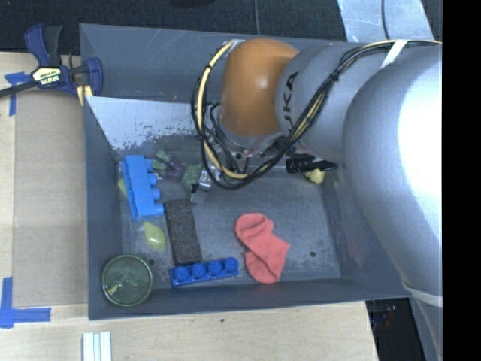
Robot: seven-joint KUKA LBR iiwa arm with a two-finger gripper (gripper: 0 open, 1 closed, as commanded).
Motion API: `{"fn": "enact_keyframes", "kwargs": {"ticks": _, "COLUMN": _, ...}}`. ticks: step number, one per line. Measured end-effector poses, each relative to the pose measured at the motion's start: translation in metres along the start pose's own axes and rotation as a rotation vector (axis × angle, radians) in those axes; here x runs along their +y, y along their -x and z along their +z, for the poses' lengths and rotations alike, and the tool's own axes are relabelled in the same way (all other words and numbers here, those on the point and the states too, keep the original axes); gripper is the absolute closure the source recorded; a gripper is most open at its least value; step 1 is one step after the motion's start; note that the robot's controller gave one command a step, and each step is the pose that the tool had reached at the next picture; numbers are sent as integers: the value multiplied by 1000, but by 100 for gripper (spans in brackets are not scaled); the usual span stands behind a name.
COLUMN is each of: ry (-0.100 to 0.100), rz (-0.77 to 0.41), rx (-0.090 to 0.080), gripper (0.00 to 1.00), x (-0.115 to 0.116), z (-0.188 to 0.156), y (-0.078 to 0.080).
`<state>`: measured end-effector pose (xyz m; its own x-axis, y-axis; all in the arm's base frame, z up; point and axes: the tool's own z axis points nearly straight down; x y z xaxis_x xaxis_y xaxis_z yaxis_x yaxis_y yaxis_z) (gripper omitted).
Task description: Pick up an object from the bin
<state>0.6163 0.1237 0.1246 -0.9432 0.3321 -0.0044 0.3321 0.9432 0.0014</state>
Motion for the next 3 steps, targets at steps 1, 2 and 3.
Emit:
{"fn": "enact_keyframes", "kwargs": {"ticks": 1, "ry": 6, "rz": 309, "rx": -4, "gripper": 0, "x": 10, "z": 14, "y": 6}}
{"fn": "enact_keyframes", "kwargs": {"ticks": 2, "ry": 3, "rz": 125, "rx": 1, "gripper": 0, "x": 6, "z": 51, "y": 6}}
{"fn": "enact_keyframes", "kwargs": {"ticks": 3, "ry": 14, "rz": 409, "rx": -11, "gripper": 100, "x": 11, "z": 51, "y": 2}}
